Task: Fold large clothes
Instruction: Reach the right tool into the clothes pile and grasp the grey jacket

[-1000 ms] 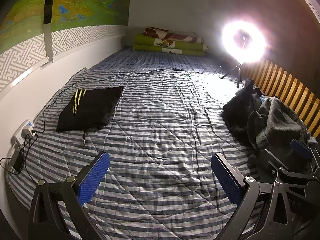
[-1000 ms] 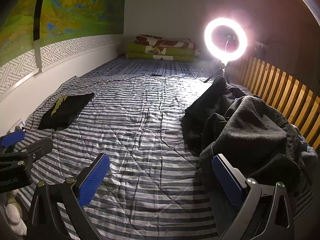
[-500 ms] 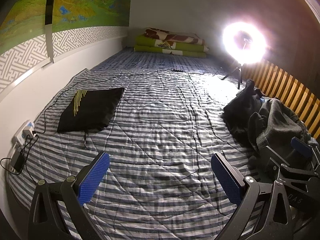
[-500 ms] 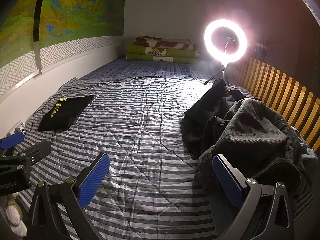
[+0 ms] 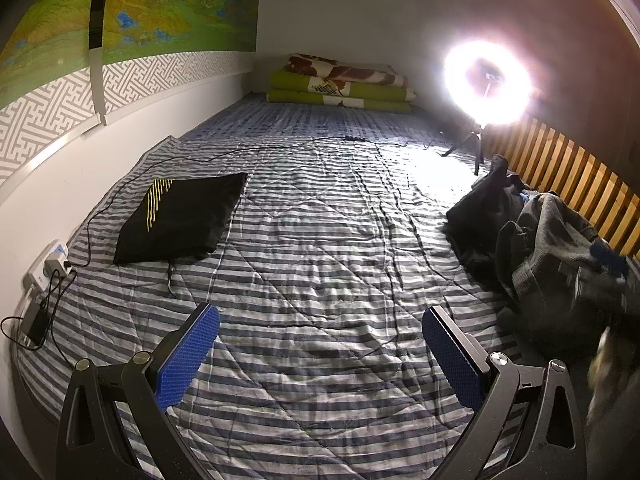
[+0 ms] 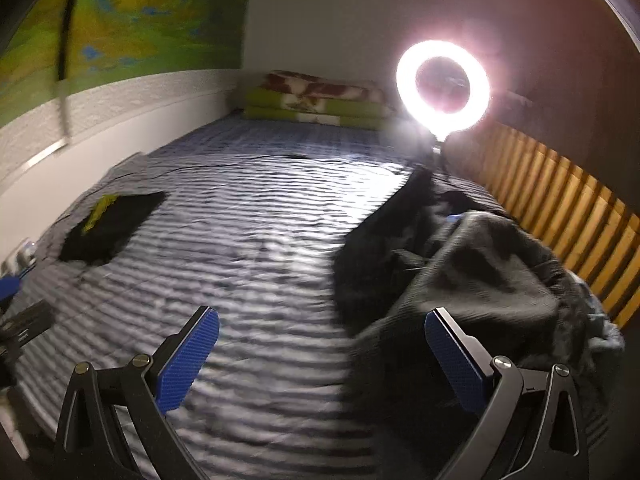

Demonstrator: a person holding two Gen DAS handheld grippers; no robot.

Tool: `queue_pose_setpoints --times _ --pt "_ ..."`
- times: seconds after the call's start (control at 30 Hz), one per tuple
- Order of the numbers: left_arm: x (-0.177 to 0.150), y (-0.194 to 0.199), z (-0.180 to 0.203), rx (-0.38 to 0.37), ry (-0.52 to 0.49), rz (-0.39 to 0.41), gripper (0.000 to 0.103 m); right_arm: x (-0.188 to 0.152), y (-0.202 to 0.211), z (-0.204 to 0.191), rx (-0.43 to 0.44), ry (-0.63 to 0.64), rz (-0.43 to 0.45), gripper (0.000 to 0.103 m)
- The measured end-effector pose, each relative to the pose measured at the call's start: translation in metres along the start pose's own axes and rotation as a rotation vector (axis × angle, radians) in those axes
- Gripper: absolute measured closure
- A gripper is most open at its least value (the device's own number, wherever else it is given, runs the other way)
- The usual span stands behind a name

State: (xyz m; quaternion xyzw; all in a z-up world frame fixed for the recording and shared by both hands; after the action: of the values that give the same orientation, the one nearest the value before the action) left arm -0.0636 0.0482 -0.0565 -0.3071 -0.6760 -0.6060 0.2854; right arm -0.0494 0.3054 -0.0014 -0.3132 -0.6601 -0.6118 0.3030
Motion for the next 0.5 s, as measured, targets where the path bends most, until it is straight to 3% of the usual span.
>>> queue_pose_setpoints --times 0.23,0.5 --pt "0.002 -0.009 0.010 -0.001 -0.021 -0.036 0.001 0.020 -0.023 0.091 -0.089 -0.087 -0.098 0.002" --pt "0.006 -0.022 0.019 0.008 -0.042 -0.053 0.001 0.027 -0.078 0.143 -0.116 -0.174 -0.238 0.002"
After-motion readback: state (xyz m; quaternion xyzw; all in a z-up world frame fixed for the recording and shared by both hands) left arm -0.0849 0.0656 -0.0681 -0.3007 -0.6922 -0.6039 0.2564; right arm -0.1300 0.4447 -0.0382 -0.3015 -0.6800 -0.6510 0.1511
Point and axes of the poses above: each gripper's, at about its wrist camera, not at the fingertips, and y roughly against the way its jaws point, z to its right, x to its top, the point moved 6 cm from there along -y, roughly the way its jaws point, and after that the axes turned 14 degrees about x, right-handed, at the moved point
